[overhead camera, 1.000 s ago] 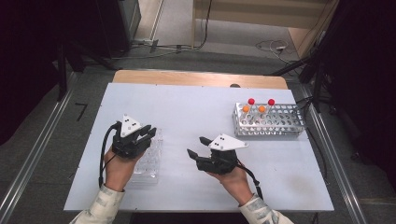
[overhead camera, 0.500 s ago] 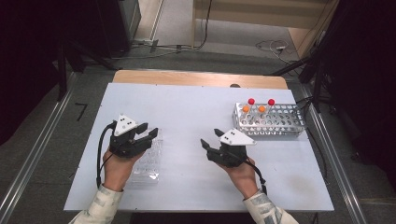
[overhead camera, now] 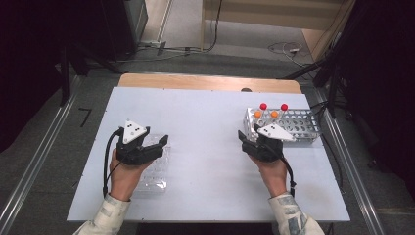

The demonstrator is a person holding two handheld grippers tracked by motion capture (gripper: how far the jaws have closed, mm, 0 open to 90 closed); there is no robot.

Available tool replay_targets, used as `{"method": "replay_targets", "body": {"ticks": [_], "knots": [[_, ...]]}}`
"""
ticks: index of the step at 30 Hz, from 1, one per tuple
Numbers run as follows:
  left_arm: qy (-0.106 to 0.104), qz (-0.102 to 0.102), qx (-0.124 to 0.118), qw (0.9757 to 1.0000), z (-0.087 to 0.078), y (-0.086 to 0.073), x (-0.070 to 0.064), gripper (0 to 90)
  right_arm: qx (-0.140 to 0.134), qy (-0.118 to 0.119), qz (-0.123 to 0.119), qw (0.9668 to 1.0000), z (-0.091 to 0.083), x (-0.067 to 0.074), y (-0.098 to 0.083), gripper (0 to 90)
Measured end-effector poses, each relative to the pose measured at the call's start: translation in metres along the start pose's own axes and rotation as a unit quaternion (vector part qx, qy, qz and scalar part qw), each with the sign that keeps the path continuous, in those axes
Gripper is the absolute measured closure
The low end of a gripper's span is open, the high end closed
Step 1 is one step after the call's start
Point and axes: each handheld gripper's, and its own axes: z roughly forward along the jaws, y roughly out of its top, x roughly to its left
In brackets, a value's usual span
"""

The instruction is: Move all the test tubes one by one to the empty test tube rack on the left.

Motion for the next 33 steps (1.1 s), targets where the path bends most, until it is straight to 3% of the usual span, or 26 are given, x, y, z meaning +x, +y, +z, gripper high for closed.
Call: {"method": "replay_targets", "body": {"ticks": [11,14,25,33], "knots": [[0.008,-0.005,-0.013,0.9999,-0.002,0.0,0.001,34.1,-0.014,-0.065,0.05,0.9965,-0.008,-0.053,-0.002,38.1],[0.008,-0.005,-0.015,0.9998,-0.002,0.0,0.0,34.2,-0.01,-0.072,0.061,0.9955,-0.005,-0.063,-0.004,39.4],[0.004,-0.018,-0.02,0.9996,-0.002,-0.001,0.002,31.8,-0.003,-0.082,0.077,0.9936,0.018,-0.081,-0.01,50.7],[0.0,-0.025,-0.027,0.9993,-0.002,-0.001,0.004,32.0,0.001,-0.075,0.082,0.9938,0.032,-0.083,-0.012,60.5]]}}
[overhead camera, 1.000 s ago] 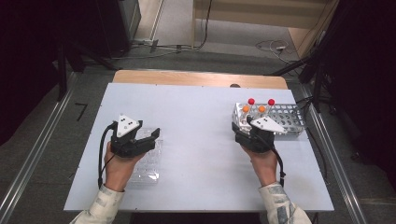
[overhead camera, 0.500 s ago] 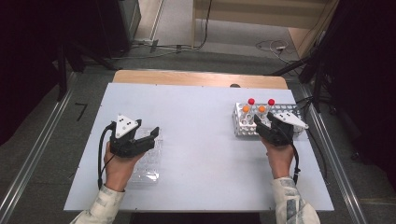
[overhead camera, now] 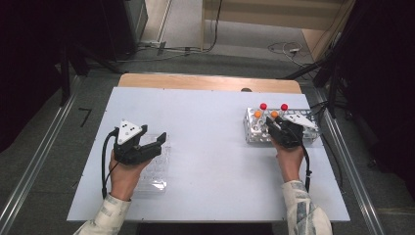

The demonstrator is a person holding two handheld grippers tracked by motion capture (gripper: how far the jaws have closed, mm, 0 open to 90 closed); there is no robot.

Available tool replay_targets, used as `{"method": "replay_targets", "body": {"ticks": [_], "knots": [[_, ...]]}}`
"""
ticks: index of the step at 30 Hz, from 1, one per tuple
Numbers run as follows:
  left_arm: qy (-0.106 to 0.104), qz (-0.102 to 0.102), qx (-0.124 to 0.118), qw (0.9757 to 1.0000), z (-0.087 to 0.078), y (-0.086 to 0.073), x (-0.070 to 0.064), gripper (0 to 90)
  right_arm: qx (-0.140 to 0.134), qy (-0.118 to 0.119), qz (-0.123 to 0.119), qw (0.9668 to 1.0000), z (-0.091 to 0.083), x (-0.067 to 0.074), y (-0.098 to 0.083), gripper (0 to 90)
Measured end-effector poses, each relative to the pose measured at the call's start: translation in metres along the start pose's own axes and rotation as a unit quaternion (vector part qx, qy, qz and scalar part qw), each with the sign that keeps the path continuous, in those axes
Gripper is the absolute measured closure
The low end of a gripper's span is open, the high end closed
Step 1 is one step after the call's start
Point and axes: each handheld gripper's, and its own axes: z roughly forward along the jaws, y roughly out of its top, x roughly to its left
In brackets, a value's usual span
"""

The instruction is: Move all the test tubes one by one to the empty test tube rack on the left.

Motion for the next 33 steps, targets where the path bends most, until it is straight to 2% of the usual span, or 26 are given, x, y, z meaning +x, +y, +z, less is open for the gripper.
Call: {"method": "replay_targets", "body": {"ticks": [5,9,14,19,28,33], "knots": [[-0.002,-0.002,0.0,1.0,0.0,0.0,0.0,31.9,0.004,0.005,0.006,1.0,0.003,0.0,-0.001,70.1],[-0.006,-0.005,-0.002,1.0,0.0,0.0,0.0,31.9,-0.011,0.003,-0.005,0.9999,-0.002,0.003,0.004,71.0],[-0.009,-0.009,-0.002,0.9999,-0.001,0.0,0.0,31.8,-0.048,0.002,-0.004,0.9988,-0.022,0.003,0.02,71.0],[-0.01,-0.013,-0.006,0.9998,-0.003,0.0,-0.001,31.8,-0.082,0.011,-0.006,0.9965,-0.046,0.004,0.033,71.0],[-0.024,-0.019,-0.02,0.9993,-0.012,0.0,-0.006,31.8,-0.076,0.037,-0.031,0.9959,-0.067,0.018,0.032,71.0],[-0.028,-0.014,-0.026,0.9992,-0.017,0.001,-0.013,31.8,-0.082,0.051,-0.04,0.9945,-0.078,0.028,0.032,71.0]]}}
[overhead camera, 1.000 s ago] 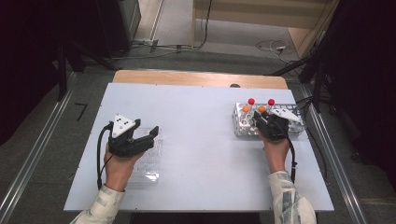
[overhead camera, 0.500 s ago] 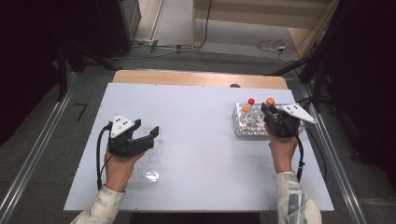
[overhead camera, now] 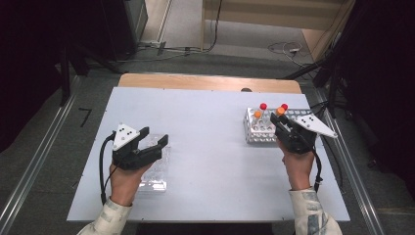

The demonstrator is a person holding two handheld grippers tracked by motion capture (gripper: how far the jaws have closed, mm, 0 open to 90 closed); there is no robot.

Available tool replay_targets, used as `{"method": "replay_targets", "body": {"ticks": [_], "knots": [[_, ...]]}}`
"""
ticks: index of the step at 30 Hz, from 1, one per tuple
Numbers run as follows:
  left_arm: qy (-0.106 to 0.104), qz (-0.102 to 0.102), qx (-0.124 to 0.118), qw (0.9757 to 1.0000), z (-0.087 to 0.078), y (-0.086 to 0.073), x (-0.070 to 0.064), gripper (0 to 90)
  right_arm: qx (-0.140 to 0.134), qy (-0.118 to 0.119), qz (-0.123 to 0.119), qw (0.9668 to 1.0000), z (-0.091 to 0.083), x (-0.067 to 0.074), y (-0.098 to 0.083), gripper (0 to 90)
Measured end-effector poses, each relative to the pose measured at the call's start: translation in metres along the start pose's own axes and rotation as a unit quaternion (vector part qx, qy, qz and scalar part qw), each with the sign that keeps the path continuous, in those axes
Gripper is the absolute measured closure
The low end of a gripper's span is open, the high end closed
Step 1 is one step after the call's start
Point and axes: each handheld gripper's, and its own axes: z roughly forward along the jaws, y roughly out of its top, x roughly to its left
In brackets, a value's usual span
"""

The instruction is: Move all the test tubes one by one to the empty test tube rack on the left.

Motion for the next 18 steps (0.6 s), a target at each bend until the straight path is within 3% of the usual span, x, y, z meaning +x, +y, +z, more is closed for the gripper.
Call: {"method": "replay_targets", "body": {"ticks": [9,15,18], "knots": [[-0.009,0.012,0.006,0.9999,-0.001,-0.003,-0.012,31.9,0.006,0.051,-0.013,0.9986,-0.005,0.028,0.001,71.0],[-0.022,0.023,0.008,0.9995,0.003,-0.005,-0.024,31.8,0.037,0.103,-0.031,0.9935,0.01,0.06,-0.017,71.0],[-0.03,0.027,0.007,0.9992,0.003,-0.005,-0.03,32.4,0.055,0.134,-0.035,0.9888,0.017,0.077,-0.025,71.0]]}}
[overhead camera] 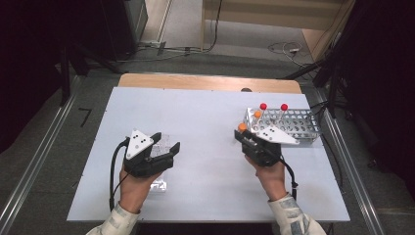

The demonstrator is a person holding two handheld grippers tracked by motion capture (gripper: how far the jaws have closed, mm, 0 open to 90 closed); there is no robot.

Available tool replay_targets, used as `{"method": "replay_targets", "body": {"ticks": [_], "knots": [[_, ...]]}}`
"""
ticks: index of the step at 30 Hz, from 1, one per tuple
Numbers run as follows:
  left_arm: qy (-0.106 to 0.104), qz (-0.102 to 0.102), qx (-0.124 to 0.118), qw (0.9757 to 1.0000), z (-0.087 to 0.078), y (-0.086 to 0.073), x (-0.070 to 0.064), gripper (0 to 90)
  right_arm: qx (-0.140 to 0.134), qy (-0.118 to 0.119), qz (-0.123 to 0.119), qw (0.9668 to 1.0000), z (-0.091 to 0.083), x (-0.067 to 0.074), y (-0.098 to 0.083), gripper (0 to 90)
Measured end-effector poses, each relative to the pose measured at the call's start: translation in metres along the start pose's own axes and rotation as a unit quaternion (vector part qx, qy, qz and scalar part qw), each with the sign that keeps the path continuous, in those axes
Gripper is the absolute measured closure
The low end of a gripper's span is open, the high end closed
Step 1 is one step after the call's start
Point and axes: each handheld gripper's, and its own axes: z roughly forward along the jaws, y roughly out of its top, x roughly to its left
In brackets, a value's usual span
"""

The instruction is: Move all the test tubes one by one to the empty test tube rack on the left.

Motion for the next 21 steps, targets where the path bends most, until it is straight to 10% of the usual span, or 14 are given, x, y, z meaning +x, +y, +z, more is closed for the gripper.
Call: {"method": "replay_targets", "body": {"ticks": [21], "knots": [[-0.044,0.015,0.0,0.9989,0.007,-0.002,-0.026,35.7,0.024,0.086,-0.043,0.9951,0.023,0.064,-0.01,71.3]]}}
